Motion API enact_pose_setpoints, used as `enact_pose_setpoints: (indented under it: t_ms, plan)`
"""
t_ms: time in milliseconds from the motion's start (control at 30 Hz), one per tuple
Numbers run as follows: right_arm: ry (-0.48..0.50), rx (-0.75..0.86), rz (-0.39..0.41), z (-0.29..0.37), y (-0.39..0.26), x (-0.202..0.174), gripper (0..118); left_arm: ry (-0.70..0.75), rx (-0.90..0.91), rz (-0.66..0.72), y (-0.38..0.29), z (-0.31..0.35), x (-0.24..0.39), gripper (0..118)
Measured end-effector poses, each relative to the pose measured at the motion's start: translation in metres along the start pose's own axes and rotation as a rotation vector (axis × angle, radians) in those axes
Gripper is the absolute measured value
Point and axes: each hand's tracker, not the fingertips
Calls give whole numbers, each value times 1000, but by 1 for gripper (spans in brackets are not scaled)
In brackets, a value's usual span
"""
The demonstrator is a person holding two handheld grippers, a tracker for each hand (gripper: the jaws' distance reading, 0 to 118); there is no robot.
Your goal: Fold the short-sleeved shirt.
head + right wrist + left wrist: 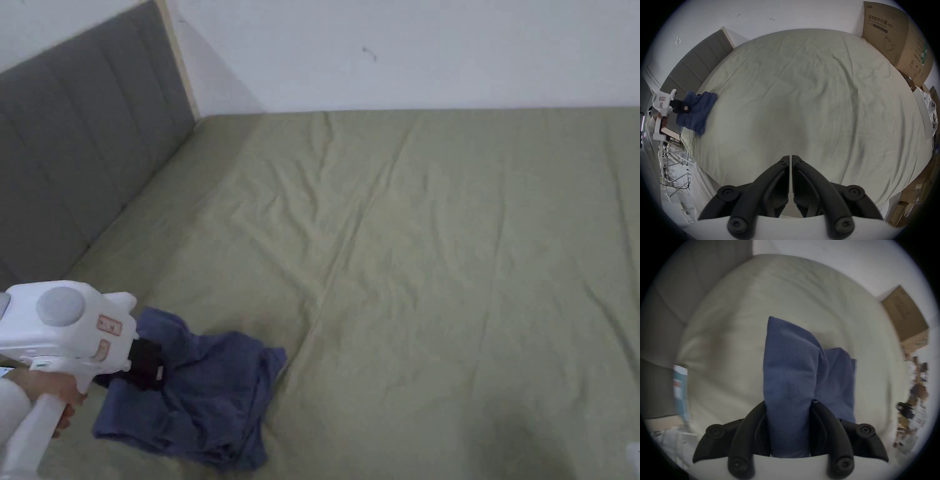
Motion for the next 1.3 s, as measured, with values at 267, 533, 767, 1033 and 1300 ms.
enact_pose_setpoints:
  t_ms: [267, 533, 767, 1033, 1300]
  plan:
    - [-14, -31, -1, -6, 2, -3, 3, 251, 62, -59, 11, -15, -35, 109]
    - [2, -11, -7, 1, 1, -2, 3, 87, 194, 128, -12, 34, -32, 33]
    - [33, 35, -20, 19, -1, 1, 3, -113, 329, 119, -58, 67, 41, 0]
    - [27, 163, -71, 50, -7, 8, 3, -141, 518, 71, -123, 101, 144, 0]
    - [-85, 581, -19, 123, -6, -21, 3, 48, 819, -30, -192, 145, 251, 0]
